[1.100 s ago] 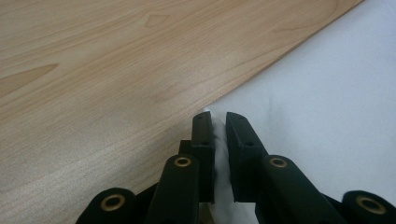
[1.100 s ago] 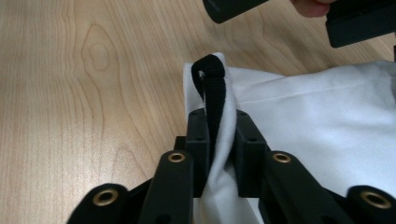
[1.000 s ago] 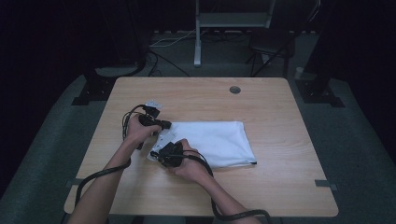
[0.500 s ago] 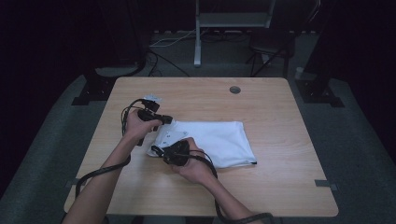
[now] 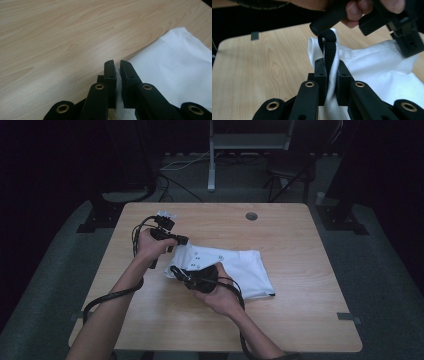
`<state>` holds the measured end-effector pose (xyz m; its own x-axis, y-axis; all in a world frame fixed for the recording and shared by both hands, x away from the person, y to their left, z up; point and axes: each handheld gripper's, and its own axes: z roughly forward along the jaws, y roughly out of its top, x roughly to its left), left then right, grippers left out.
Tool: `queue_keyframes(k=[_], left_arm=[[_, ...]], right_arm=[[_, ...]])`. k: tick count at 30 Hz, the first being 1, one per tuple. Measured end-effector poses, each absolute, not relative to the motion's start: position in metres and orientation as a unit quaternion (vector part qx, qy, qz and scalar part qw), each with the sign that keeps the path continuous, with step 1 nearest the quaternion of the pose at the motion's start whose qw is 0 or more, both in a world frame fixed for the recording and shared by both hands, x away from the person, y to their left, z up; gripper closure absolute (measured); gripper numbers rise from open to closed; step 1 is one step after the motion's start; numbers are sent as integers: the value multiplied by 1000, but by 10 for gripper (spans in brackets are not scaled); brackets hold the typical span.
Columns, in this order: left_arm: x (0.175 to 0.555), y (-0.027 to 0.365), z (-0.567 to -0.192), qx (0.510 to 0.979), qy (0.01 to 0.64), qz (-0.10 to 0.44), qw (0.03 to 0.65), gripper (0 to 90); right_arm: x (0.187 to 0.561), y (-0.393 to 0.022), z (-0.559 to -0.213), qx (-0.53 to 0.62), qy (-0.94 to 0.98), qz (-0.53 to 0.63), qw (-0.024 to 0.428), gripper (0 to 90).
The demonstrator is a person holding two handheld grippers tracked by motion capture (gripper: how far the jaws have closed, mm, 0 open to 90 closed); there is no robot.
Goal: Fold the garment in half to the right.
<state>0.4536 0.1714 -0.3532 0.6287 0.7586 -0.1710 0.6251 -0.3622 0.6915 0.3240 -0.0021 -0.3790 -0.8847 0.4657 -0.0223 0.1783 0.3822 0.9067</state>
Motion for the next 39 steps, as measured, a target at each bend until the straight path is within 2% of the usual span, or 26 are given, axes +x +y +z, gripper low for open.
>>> queue_keyframes(k=[39], left_arm=[[451, 118, -302, 821, 399, 106, 396, 810]], right_arm=[[315, -61, -349, 219, 774, 569, 173, 833]])
